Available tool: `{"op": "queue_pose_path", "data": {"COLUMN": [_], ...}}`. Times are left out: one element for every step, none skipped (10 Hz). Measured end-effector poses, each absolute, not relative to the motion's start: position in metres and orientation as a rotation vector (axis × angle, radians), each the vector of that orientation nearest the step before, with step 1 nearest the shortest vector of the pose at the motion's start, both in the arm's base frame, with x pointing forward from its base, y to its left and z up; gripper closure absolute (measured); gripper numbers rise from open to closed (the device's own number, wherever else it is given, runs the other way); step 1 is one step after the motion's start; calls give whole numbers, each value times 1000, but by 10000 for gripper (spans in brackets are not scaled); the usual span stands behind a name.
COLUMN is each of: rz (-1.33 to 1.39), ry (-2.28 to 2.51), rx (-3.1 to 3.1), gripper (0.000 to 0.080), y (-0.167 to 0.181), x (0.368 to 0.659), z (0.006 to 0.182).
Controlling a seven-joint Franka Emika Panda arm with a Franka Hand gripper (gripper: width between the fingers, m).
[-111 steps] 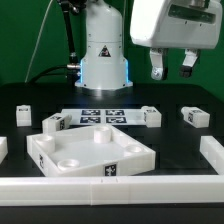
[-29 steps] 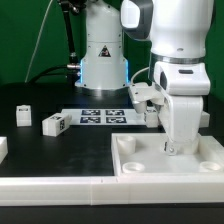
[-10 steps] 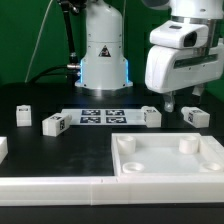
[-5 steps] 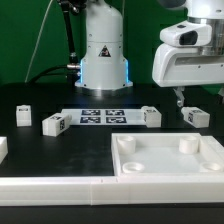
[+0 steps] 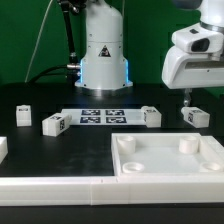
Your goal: Assemble one leg
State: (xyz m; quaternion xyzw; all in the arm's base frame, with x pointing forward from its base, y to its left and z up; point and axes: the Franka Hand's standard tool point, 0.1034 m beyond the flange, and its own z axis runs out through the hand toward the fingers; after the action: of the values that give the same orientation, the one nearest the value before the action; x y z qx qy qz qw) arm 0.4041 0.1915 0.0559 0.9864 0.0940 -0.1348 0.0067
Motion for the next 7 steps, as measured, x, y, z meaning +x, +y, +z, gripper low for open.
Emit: {"op": "queue_pose_path", "data": {"rz": [-519,-718,-824,-972,-1096,-1168,-1307], "ry": [309,315,316,315,314,313,316], "rx": [3068,3021,2992,2929,2874,2841,2762], "gripper": [151,151,151,151,151,151,151], "y": [192,190,190,188,189,188,186], "x": [401,392,394,390,390,390,383], "z": [54,52,50,51,50,48,49]}}
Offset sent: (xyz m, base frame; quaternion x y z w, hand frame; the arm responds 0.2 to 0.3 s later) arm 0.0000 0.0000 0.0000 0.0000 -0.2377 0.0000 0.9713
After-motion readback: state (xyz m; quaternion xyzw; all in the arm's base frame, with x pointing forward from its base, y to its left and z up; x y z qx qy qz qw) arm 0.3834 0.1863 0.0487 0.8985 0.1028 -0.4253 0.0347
